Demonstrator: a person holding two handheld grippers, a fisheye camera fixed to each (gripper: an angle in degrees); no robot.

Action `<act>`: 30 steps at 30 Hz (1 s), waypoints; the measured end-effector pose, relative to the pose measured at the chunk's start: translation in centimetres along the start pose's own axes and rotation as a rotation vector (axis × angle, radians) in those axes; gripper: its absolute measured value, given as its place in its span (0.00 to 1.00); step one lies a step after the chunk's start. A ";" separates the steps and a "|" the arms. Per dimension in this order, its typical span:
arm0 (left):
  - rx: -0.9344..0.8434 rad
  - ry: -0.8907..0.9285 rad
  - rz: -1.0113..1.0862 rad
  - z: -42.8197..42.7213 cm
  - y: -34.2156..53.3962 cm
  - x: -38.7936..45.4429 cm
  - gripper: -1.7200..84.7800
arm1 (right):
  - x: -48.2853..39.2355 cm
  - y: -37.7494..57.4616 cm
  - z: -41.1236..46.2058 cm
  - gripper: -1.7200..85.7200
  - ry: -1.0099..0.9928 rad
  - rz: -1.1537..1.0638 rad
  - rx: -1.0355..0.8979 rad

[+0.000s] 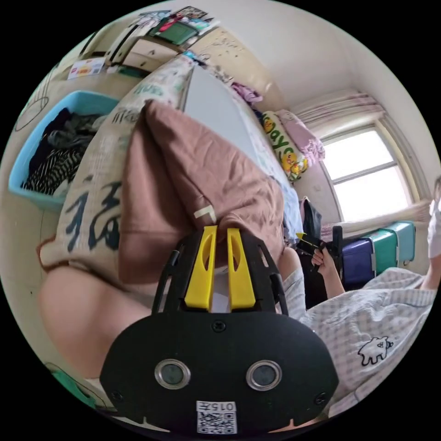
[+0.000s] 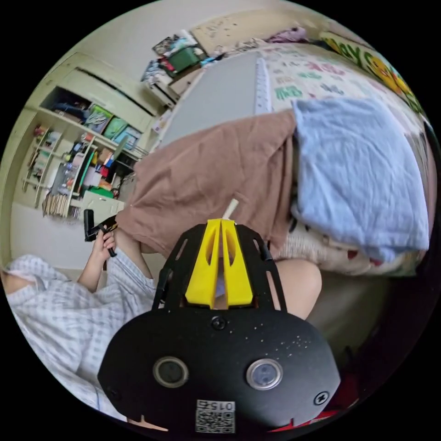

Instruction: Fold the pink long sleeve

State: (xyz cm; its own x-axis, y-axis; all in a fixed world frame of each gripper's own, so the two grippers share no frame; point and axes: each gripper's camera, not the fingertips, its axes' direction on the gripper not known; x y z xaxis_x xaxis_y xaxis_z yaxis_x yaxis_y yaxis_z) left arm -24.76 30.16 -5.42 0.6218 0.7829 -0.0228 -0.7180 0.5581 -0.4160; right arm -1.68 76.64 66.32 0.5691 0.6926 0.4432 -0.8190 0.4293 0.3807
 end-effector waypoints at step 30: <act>0.157 0.044 -0.192 -2.0 -23.8 -11.6 0.04 | -0.2 -27.6 6.6 0.02 0.006 0.100 0.043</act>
State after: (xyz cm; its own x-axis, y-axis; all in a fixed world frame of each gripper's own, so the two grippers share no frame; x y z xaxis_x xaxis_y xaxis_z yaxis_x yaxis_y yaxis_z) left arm -14.29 7.28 2.92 0.7620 0.6476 0.0018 -0.6231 0.7339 -0.2704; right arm 21.32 60.81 61.11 0.4845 0.7343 0.4755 -0.8674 0.3327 0.3699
